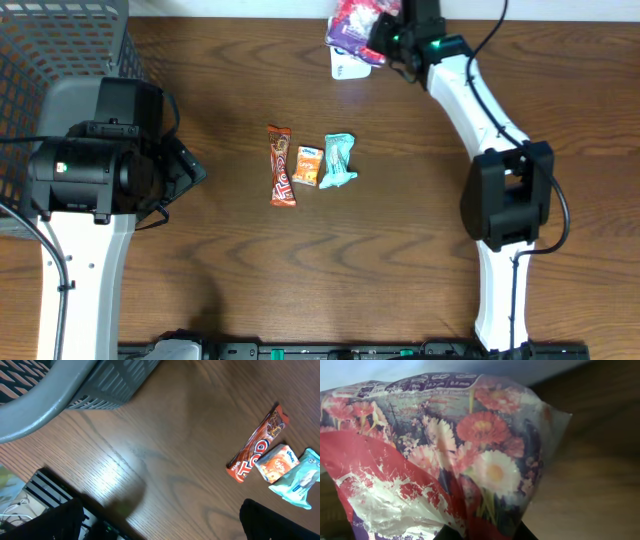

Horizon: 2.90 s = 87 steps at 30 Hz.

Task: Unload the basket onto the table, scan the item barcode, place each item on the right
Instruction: 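Carry the Carefree pack to the right table edge and set it down, then open the right gripper and move it back toward the item row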

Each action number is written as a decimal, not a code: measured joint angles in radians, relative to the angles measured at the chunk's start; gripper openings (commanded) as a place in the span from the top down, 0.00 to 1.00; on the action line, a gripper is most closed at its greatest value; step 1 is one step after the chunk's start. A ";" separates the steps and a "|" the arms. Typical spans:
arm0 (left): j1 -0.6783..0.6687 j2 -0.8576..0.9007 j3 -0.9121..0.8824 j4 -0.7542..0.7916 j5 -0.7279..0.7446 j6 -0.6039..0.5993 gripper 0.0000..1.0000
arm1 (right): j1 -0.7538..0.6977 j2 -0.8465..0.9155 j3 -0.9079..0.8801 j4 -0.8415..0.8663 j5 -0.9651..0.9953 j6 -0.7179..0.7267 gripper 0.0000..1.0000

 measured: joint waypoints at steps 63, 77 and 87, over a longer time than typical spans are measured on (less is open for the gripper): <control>0.000 0.000 0.000 0.000 0.000 0.000 0.01 | -0.817 -0.391 0.021 -0.563 -0.175 0.019 0.01; 0.000 0.000 0.000 0.000 0.000 0.000 0.01 | -0.769 -0.392 0.021 -0.769 -0.322 -0.054 0.01; 0.000 0.000 0.000 0.000 0.000 0.000 0.01 | -0.637 -0.392 0.021 -0.868 -0.322 -0.161 0.01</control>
